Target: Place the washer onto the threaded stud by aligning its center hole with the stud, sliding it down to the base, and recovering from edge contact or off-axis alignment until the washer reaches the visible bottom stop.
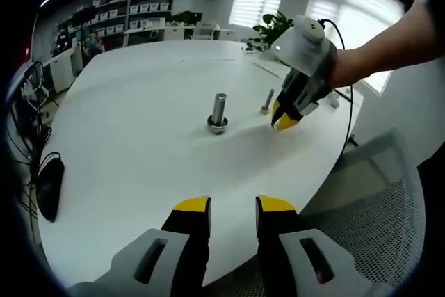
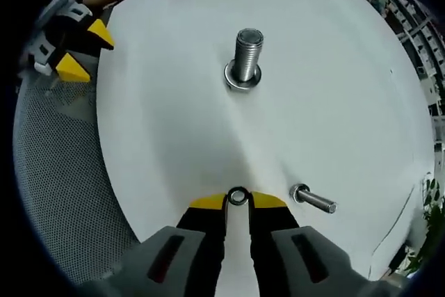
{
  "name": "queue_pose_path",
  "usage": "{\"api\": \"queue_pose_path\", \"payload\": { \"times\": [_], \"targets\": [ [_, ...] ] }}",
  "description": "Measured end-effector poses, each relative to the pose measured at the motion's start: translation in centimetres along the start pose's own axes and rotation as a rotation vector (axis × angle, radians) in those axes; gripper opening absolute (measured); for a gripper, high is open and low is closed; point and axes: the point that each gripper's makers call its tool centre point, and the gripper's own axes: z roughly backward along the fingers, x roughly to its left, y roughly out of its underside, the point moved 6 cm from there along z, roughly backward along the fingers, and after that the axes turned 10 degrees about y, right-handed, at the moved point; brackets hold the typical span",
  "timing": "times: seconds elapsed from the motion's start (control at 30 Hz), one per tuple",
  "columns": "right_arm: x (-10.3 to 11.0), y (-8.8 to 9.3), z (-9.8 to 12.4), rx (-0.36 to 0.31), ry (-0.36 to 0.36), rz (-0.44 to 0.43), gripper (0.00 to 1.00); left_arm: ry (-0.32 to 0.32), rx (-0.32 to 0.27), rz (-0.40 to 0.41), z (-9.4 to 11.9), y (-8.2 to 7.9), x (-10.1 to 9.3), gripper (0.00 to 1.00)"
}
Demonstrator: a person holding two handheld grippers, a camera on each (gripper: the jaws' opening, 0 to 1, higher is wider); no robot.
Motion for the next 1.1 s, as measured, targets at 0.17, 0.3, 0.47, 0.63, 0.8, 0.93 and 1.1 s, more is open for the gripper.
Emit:
{"api": "queue_pose_path", "payload": {
  "times": [0.17,0.3,0.47,0.63,0.8,0.93,1.1],
  "targets": [
    [-1.5,0.5,0.9,-0.014,0.017,-0.019,0.14,-0.002,0.001,0.0,0.0,0.0,0.1,0.23],
    [-2.9,0.7,1.8,-0.031,0.037,-0.049,0.14,-0.004,0.002,0.0,0.0,0.0,0.1,0.23],
    [-4.5,0.7,2.8,-0.058,0.06,-0.099,0.14,-0.008,-0.007,0.001,0.1,-0.1,0.1,0.23],
    [-5.1,0.6,3.5,-0.064,0.071,-0.096,0.14,-0.013,-0.01,0.001,0.1,-0.1,0.2,0.23],
    [-5.6,0.3,3.8,-0.076,0.087,-0.071,0.14,-0.012,-0.01,-0.001,0.1,-0.1,0.1,0.23],
    [-5.7,-0.2,4.0,-0.094,0.095,-0.068,0.14,-0.011,-0.009,0.0,0.1,-0.1,0.1,0.23],
    [-5.8,-0.3,3.5,-0.08,0.105,-0.027,0.14,-0.012,-0.01,0.002,0.1,-0.1,0.2,0.23]
  ]
}}
